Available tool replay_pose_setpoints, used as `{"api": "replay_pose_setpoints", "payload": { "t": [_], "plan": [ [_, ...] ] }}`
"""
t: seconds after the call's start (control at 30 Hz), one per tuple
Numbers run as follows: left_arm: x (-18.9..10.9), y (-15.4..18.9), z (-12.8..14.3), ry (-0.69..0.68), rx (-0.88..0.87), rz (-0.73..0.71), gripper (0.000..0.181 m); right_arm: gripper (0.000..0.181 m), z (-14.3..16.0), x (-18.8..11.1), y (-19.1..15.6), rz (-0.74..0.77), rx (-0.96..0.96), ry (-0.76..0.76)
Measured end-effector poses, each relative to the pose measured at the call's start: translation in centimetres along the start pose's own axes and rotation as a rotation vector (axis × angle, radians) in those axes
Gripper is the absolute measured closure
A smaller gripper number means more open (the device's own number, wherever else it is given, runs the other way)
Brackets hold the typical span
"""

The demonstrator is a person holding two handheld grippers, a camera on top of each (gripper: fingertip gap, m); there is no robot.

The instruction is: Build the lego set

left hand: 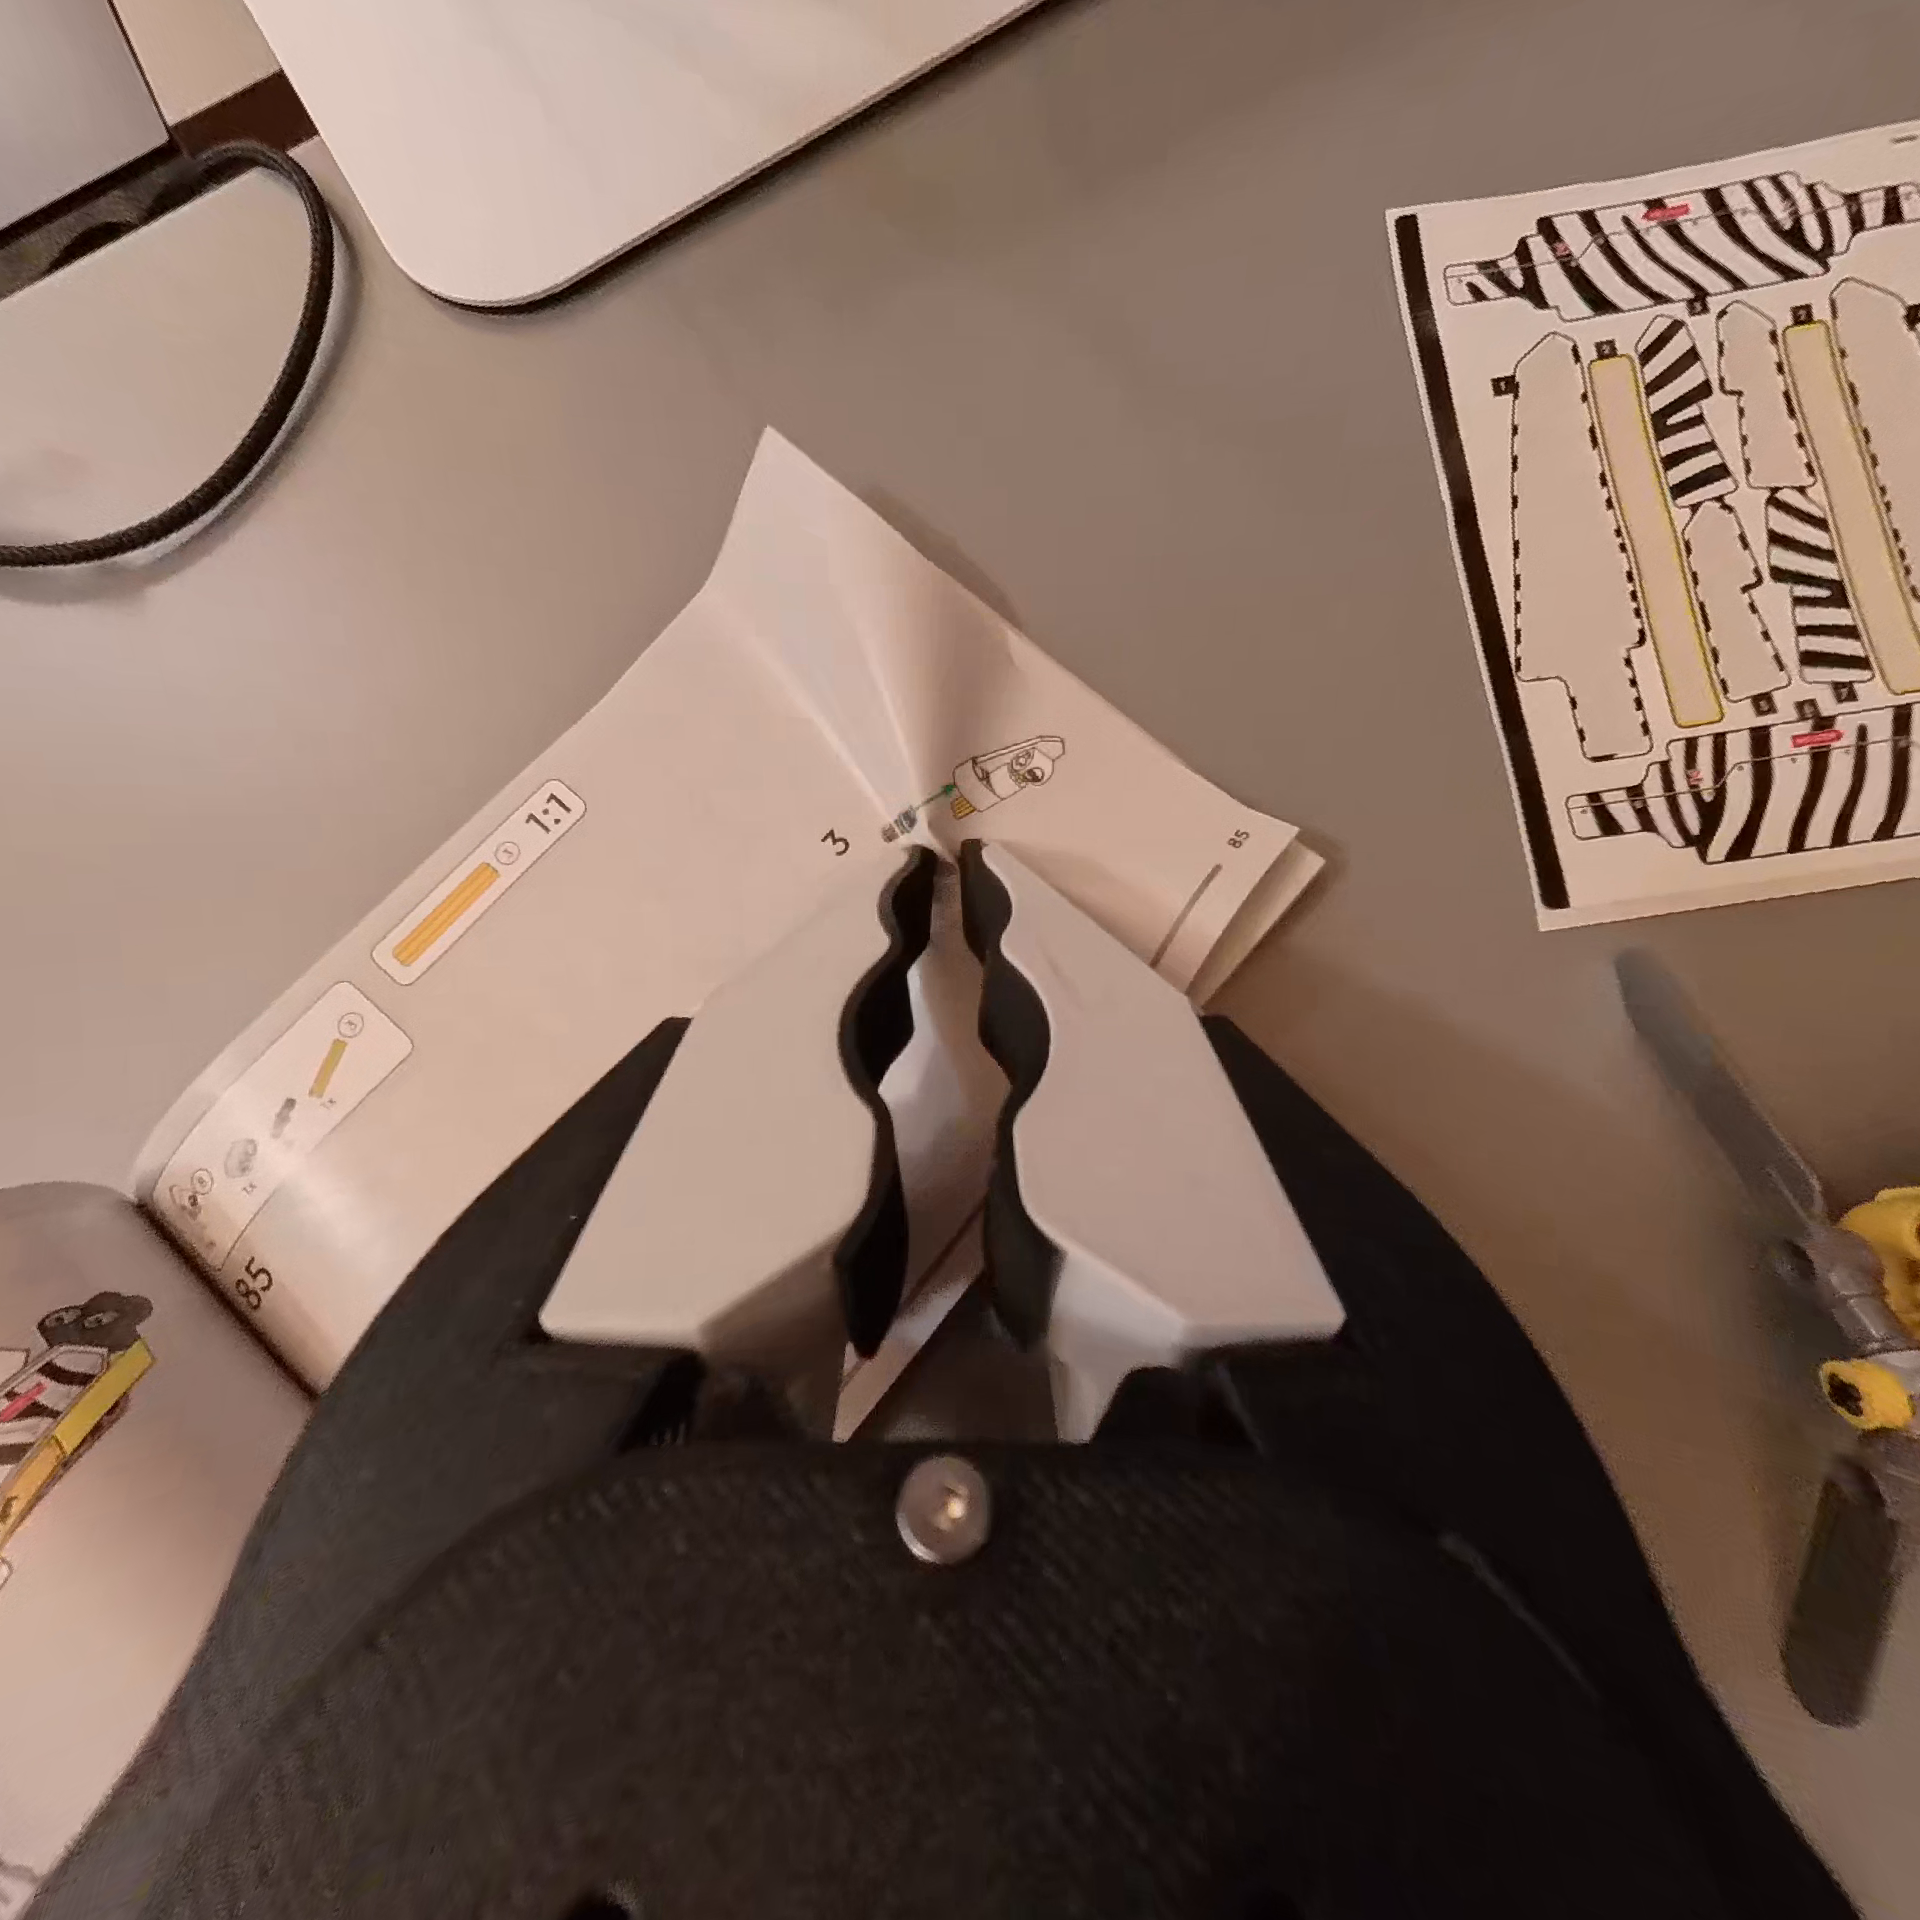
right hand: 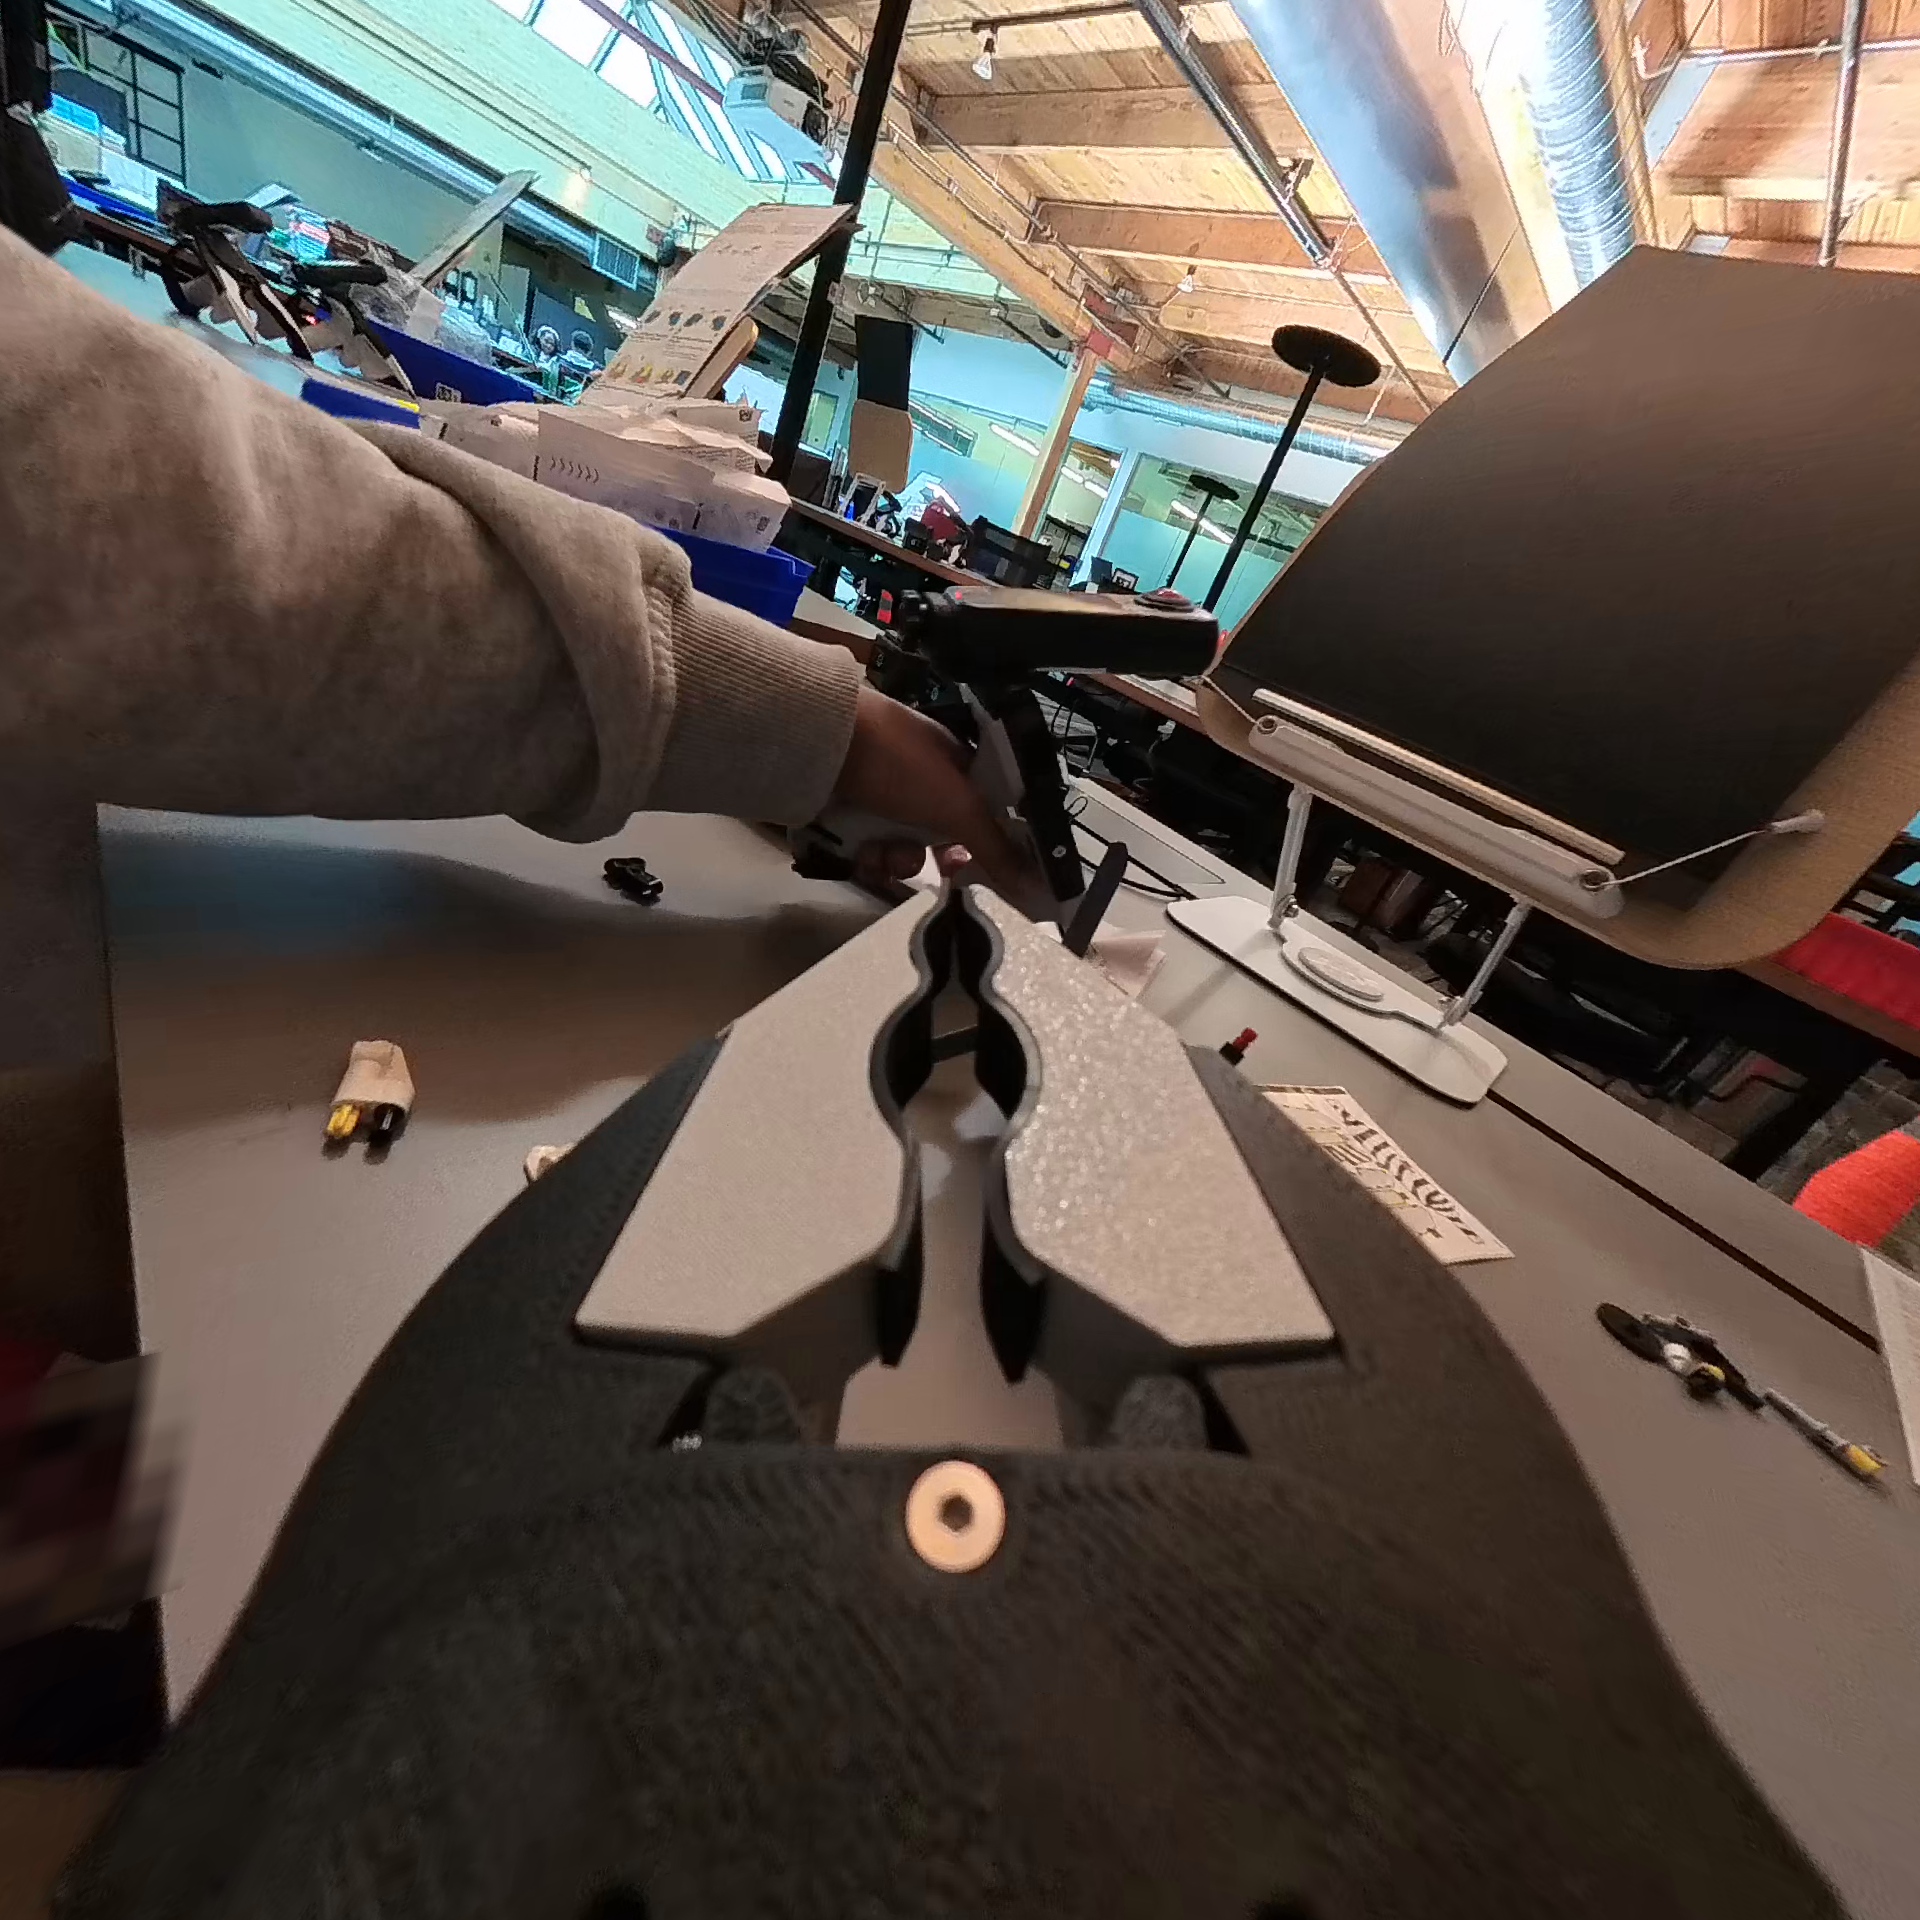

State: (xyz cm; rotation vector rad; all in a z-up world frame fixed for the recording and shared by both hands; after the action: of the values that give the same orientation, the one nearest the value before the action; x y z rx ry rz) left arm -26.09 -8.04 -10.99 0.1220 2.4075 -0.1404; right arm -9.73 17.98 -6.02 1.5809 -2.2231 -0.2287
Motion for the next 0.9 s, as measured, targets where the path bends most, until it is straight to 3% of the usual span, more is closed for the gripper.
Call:
{"api": "replay_pose_setpoints", "payload": {
  "t": [0.23,0.47,0.57,0.67,0.77,0.9],
  "plan": [
    [-1.1,-0.6,0.0,0.076,-0.049,0.011,0.178,0.181,0.0,0.0,-0.1,-0.004,-0.013,-0.003],
    [-7.3,-5.2,-0.2,0.367,-0.246,0.054,0.179,0.181,0.0,0.1,-0.2,-0.007,-0.017,-0.008],
    [-10.8,-9.4,1.9,0.453,-0.398,0.017,0.179,0.181,0.0,0.1,-0.1,-0.006,-0.012,-0.007],
    [-13.0,-12.7,5.6,0.478,-0.493,-0.038,0.178,0.181,0.1,0.2,-0.1,-0.011,-0.011,-0.015],
    [-14.2,-14.1,8.8,0.482,-0.544,-0.050,0.178,0.181,0.1,0.3,-0.2,-0.017,-0.018,-0.025],
    [-15.8,-15.7,10.9,0.497,-0.665,-0.061,0.175,0.181,0.3,0.5,-0.4,-0.022,-0.040,-0.041]
  ]
}}
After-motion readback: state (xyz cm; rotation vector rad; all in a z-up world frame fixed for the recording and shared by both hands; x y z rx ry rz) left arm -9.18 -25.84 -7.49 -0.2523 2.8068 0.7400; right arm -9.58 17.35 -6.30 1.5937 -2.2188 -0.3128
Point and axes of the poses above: each gripper's, where its closed fingertips meet, x out along the fingers, z out of its underside, y = z × x across the jaws, the point moved 8 cm from there along -x, back along the fingers, and after that the axes turned 8 degrees about y, right-handed, at the moved point
